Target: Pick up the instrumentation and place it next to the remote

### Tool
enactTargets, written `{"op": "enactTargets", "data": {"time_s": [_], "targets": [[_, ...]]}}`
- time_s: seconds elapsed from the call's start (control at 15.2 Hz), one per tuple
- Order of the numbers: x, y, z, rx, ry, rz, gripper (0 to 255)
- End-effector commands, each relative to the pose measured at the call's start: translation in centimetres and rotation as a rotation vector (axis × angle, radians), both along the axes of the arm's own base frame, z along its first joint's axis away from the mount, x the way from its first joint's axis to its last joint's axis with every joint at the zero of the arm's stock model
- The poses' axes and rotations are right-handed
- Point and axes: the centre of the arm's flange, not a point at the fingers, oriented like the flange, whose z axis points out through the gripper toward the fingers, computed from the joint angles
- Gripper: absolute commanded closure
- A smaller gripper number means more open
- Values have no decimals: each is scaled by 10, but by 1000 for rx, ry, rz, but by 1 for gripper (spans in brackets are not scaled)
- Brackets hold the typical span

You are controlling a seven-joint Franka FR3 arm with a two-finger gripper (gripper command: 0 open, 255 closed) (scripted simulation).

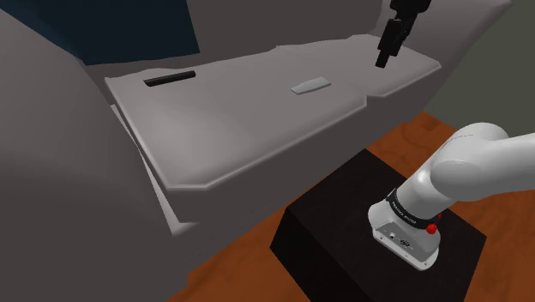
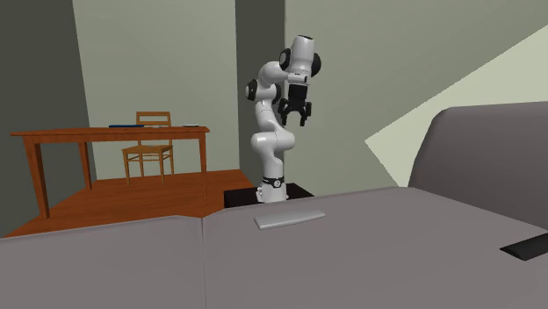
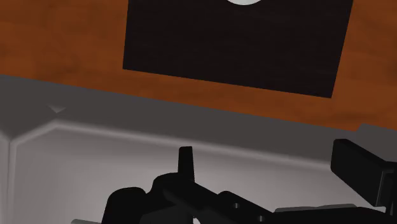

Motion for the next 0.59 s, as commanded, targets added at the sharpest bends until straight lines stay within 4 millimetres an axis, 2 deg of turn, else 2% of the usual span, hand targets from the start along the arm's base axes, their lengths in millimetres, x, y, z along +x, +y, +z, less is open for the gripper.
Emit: {"op": "enactTargets", "data": {"time_s": [0.0, 0.53], "targets": [[0, 0, 0, 0, 0, 0, 0], [43, -75, -55, 33, -9, 354, 0]]}}
